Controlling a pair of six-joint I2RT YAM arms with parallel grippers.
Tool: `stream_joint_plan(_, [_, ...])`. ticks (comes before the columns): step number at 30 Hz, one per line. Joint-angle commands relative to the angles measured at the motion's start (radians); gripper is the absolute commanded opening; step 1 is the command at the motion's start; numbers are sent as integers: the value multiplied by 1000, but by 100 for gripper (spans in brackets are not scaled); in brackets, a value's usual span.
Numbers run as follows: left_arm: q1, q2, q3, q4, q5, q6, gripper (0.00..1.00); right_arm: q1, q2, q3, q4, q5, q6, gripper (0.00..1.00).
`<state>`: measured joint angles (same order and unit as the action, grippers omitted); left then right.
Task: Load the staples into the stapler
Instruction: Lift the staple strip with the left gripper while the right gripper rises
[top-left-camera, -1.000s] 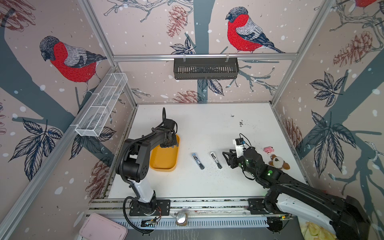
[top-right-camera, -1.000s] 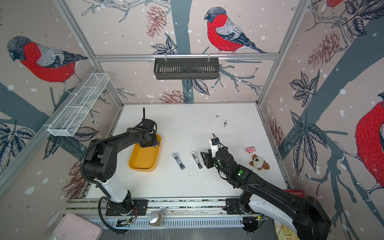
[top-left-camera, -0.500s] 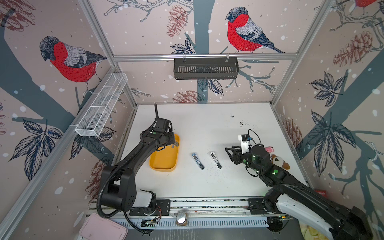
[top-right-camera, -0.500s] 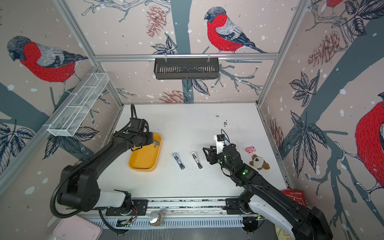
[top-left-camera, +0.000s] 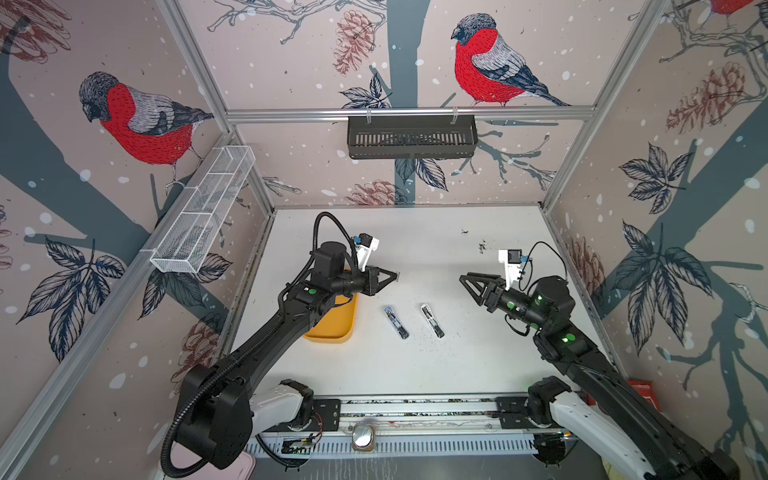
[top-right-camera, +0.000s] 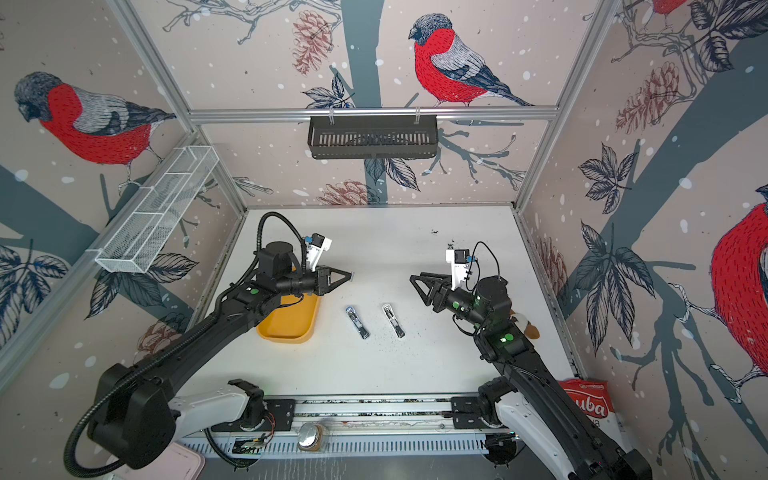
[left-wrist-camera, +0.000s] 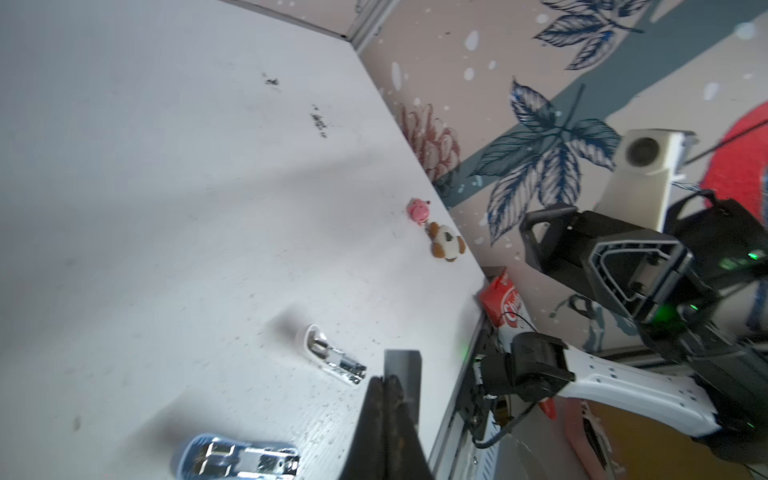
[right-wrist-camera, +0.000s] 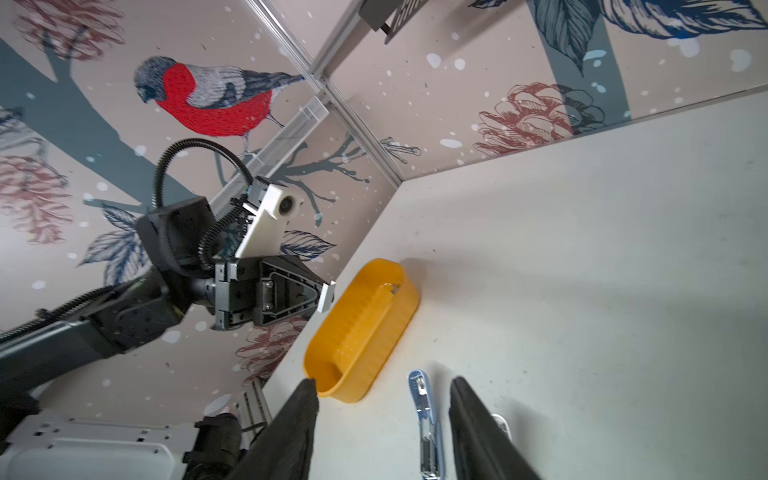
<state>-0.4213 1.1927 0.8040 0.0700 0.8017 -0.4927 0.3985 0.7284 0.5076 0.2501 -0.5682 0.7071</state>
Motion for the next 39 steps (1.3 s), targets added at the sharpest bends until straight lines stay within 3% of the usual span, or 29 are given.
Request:
stream_joint_plan(1, [-21, -6, -14, 319, 168, -130, 0, -6, 0, 27, 117, -113, 86, 55])
stream_joint_plan(5, [-74, 1, -26, 490, 204, -230, 0, 11, 9, 49, 153, -126, 114, 58])
stream_joint_plan(14, [-171, 47, -70, 817, 181, -455, 0, 178, 44, 117, 121, 34, 34, 58])
stream_joint_plan(18, [-184, 66, -107, 978, 176, -559, 0, 198, 45, 119, 155, 65, 55, 57])
stream_joint_plan(24, [-214, 64, -113, 978, 141, -540, 0, 234, 65, 143, 145, 97, 45, 57])
stream_joint_plan(39, [-231, 73, -144, 1045, 110, -530, 0, 291, 96, 171, 120, 53, 14, 55])
